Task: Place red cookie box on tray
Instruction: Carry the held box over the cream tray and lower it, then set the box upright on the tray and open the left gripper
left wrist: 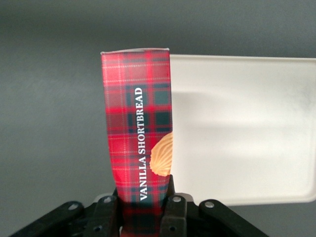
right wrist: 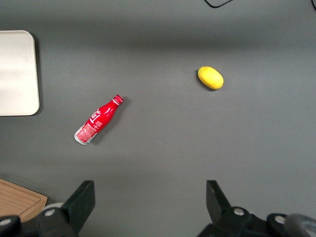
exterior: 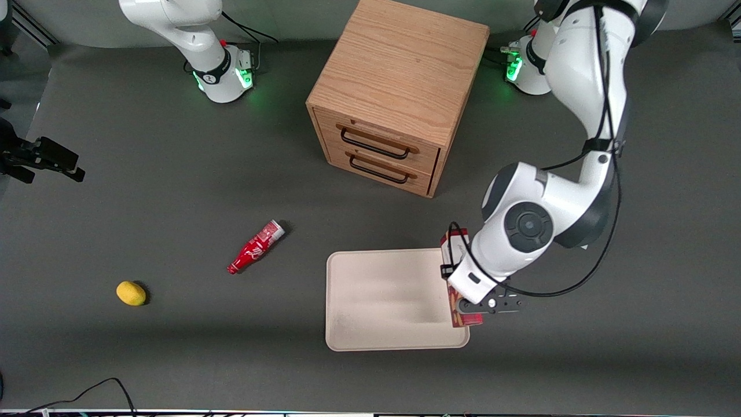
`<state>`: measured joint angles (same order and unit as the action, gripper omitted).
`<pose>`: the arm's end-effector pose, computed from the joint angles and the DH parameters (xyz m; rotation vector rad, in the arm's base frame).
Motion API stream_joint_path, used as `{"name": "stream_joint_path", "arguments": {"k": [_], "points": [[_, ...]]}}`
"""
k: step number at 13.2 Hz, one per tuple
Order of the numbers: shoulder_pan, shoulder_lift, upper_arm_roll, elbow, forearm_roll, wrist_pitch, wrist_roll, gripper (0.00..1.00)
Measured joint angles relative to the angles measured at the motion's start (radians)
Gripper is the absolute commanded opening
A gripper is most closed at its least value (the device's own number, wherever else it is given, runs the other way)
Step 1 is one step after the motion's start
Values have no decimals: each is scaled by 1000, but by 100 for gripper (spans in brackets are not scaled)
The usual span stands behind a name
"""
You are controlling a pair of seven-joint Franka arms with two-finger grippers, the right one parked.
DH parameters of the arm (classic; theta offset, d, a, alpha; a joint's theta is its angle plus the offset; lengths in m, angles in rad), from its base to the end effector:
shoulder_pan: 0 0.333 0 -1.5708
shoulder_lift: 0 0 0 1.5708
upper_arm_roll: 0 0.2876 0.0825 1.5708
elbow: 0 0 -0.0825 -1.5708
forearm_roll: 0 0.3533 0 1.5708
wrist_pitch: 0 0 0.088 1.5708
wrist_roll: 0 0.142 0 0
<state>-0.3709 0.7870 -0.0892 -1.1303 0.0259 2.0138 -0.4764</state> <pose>0.6567 -0.3038 0.3037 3.0606 0.0545 0.1095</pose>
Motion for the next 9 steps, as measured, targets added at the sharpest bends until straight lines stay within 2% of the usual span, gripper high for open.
{"name": "stream_joint_path", "arguments": {"k": [4,7,9], "points": [[-17,103,1,30,63,64,-4,0],[-20,144,2,35,73,97,-27,0],[-27,158,2,39,78,118,-36,5]]}}
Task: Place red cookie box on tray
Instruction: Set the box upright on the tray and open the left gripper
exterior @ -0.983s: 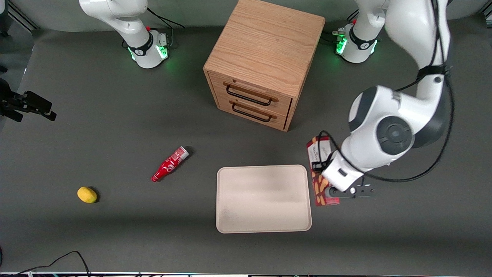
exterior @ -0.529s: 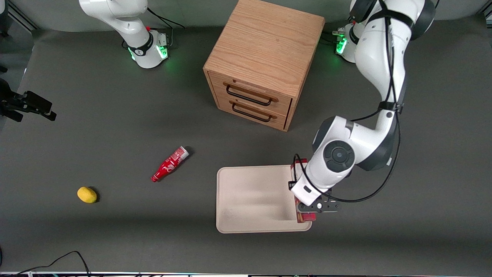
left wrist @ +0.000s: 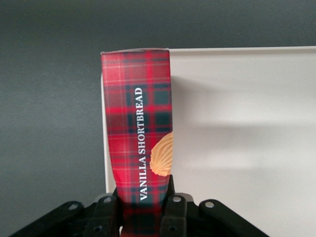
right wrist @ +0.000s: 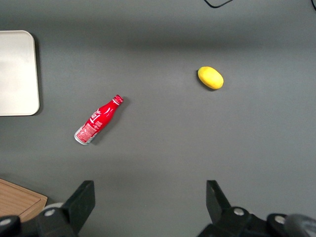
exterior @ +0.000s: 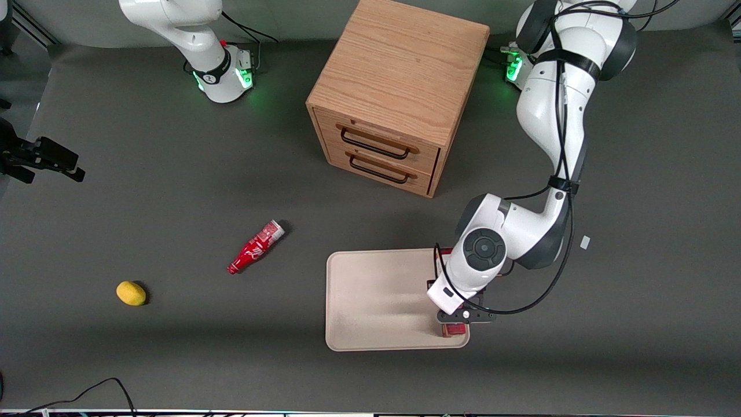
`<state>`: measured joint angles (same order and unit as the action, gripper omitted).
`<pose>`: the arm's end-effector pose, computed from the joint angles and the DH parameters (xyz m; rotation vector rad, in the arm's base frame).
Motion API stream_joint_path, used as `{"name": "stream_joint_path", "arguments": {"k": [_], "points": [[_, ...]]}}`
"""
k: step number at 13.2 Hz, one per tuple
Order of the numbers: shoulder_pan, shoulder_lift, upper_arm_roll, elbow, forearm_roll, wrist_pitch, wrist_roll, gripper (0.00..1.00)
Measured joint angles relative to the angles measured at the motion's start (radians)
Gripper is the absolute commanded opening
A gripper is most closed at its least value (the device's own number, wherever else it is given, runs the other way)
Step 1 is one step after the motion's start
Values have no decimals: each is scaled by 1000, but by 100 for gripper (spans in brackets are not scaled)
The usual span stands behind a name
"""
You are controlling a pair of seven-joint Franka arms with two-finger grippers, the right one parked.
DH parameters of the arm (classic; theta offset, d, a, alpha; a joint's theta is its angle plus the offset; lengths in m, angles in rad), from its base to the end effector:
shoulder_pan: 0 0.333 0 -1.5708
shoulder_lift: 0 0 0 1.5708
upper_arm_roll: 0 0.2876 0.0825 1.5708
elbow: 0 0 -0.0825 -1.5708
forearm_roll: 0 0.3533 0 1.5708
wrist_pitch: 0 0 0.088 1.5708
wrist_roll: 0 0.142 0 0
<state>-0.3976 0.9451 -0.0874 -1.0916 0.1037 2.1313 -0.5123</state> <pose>0.6624 -0.3197 0.2179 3.1101 0.0249 0.1494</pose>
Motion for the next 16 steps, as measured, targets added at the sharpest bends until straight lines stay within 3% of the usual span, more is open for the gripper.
{"name": "stream_joint_path", "arguments": {"k": [1,2,3,16], "points": [[-2,5,0,0,2,6,-2,13],[-3,7,1,0,2,7,-3,39],[-3,7,1,1,3,7,-4,99],[-4,7,3,19,25,7,-13,100]]}}
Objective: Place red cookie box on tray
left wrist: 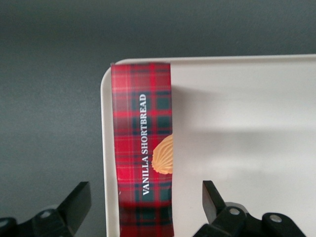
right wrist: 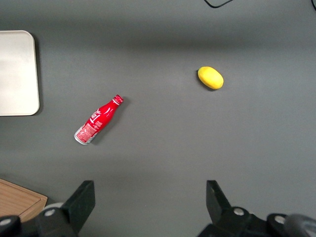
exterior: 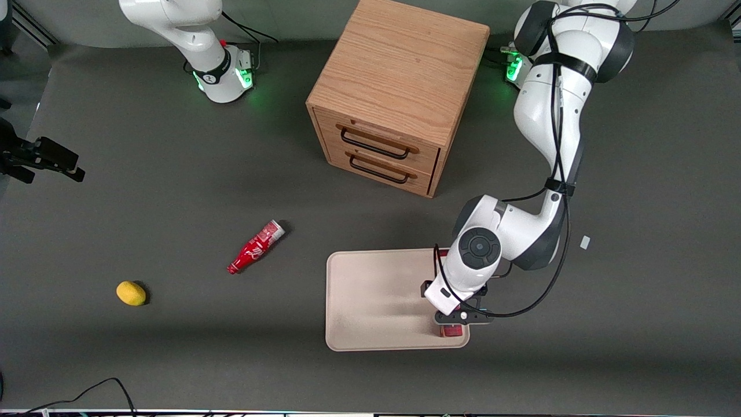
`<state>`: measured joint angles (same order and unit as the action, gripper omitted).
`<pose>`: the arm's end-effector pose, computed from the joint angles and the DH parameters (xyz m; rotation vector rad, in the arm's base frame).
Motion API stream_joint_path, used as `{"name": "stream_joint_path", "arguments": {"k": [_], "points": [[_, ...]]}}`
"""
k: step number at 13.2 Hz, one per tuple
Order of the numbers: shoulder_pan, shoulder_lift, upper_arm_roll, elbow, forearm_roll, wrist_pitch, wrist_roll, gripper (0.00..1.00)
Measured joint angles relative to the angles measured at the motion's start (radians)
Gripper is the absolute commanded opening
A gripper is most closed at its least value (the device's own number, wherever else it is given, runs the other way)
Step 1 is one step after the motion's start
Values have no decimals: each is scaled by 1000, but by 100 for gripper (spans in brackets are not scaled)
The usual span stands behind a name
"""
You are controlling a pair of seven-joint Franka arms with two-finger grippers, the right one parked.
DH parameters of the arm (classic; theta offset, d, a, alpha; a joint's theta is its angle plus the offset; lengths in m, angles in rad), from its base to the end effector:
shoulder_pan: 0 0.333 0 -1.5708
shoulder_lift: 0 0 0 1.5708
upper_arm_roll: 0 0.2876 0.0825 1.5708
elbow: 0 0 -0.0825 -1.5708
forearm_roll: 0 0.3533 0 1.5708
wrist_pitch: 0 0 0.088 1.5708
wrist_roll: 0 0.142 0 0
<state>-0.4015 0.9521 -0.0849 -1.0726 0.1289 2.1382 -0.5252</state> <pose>0.6666 -0.3208 0.2221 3.1191 0.0240 0.1934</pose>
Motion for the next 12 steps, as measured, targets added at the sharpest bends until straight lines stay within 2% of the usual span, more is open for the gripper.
{"name": "stream_joint_path", "arguments": {"k": [3,6,10,12], "points": [[0,-38,-4,43,0,-168,0,100],[5,-139,-2,69,-8,-373,35,100],[87,-321,13,42,-51,-592,229,100],[129,-407,41,-39,-53,-613,332,100]]}}
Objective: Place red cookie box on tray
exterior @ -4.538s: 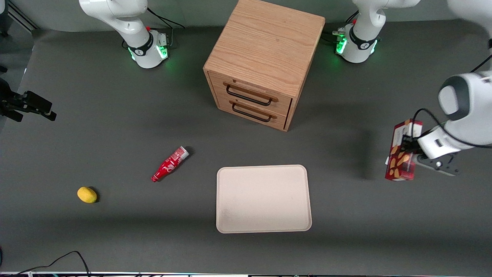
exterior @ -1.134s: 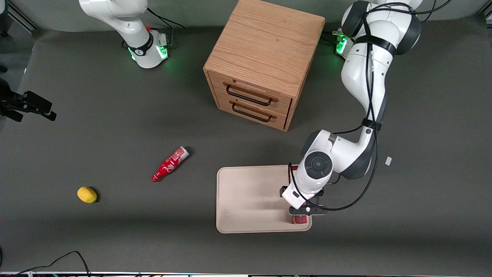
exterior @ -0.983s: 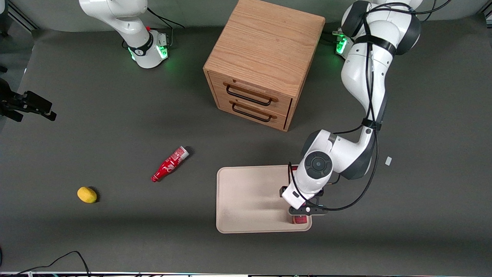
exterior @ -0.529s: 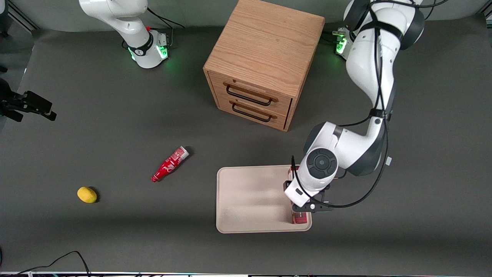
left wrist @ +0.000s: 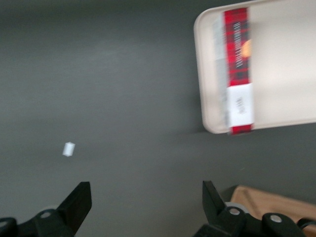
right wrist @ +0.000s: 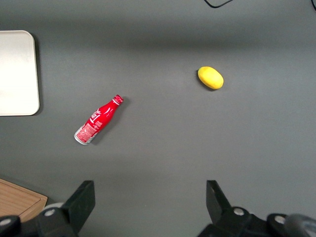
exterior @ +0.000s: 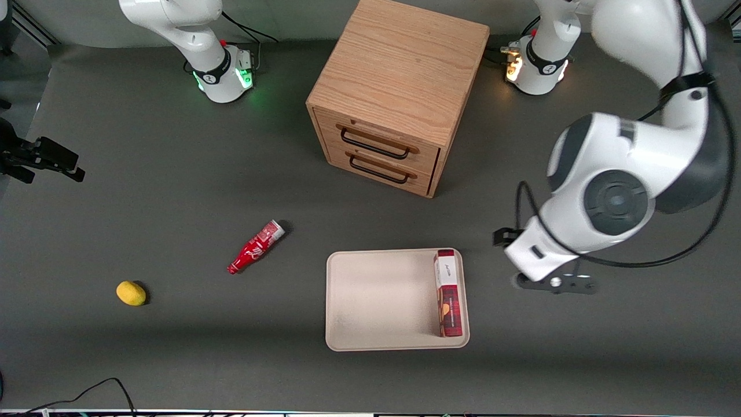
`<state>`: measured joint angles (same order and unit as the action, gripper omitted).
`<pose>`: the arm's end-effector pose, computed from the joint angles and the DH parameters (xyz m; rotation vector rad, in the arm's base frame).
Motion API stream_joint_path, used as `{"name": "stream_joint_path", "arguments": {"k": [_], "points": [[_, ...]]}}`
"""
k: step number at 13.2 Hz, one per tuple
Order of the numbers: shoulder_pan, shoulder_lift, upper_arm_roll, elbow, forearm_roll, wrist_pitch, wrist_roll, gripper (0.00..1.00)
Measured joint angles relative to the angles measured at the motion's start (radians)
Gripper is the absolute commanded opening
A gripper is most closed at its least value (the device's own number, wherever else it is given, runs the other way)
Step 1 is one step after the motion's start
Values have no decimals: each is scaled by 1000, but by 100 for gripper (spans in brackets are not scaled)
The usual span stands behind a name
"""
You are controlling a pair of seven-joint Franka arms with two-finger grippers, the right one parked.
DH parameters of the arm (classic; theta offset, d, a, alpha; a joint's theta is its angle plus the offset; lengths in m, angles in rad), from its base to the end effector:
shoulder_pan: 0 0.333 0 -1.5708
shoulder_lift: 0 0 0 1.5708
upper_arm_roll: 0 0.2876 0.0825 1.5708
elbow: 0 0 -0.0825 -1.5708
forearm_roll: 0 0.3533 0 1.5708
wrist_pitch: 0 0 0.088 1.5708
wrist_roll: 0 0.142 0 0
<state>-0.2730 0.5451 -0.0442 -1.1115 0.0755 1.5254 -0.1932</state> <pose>0.6205 -0.1853 0.4362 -3.0476 0.1840 0.1734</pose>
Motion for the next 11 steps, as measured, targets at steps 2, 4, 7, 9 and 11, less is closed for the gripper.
{"name": "stream_joint_path", "arguments": {"k": [2,4,7,9,11], "points": [[16,-96,58,-117,-9,9,90,100],[19,-210,109,-269,-12,67,134,100],[20,-397,208,-542,-13,193,281,100],[22,-478,276,-633,-15,206,353,100],[22,-537,309,-658,-15,184,376,100]]}}
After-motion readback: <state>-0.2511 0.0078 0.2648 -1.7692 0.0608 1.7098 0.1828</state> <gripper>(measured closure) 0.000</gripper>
